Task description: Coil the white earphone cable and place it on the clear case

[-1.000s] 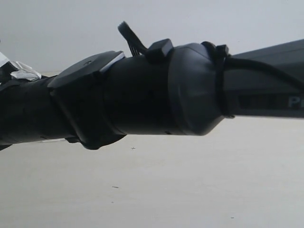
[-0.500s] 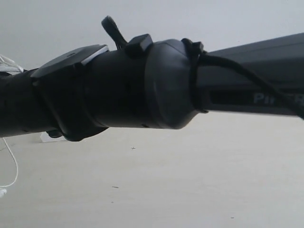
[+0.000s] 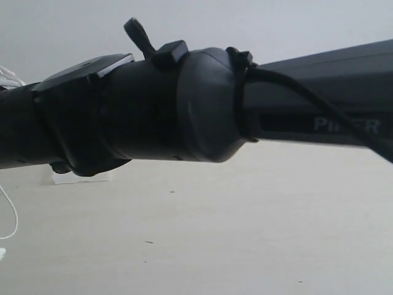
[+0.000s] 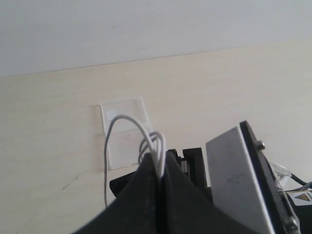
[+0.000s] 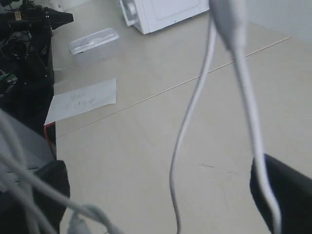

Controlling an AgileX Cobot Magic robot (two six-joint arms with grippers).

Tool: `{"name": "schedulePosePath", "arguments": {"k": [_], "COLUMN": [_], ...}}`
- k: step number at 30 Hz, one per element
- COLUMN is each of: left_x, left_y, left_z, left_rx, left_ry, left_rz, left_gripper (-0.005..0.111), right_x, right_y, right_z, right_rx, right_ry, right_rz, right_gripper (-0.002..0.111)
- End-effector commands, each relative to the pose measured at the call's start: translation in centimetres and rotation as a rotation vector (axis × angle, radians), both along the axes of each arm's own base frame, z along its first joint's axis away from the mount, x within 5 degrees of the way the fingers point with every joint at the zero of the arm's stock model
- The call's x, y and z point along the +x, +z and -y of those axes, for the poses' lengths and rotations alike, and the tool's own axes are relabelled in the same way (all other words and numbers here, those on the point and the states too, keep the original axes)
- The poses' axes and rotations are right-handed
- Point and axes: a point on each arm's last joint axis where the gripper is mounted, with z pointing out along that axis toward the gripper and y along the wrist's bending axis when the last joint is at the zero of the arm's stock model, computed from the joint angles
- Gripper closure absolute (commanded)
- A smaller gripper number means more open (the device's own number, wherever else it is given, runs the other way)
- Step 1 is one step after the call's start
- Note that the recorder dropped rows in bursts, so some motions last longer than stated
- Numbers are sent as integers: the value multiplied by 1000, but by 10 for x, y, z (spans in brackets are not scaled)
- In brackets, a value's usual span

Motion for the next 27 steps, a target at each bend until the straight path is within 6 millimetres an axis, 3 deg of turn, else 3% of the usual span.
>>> {"name": "schedulePosePath", "arguments": {"k": [1,3,6,10,15,17,21,27], "left_x": [1,1,1,1,1,-1,-4,-4], "left_y": [0,0,0,0,0,-2,-7,-3], "left_z": [1,1,1,1,1,-2,-16,-22], "left_rx": [-2,-5,-5,-5,-1,38,159,241], "left_ry": [-7,-8,-9,-9,-9,-2,104,116], "left_rz": [11,9,9,9,7,-17,-76,-35], "left_gripper": [107,107,107,107,107,107,107,107], "right_x": [-2,-3,-9,-11,-12,-12,-12,-14], "right_y": [-1,-5,-15,-16,-16,-16,-14,-18], "right_z": [-3,-5,-9,-10,-10,-10,-9,-8], "right_rx": [7,4,1,7,9,9,13,-33], "right_ry": [18,40,113,145,151,150,138,145], "right_rz": [-9,-21,-54,-64,-66,-78,-108,-145], "right_gripper": [32,45,76,95,97,108,108,108]}}
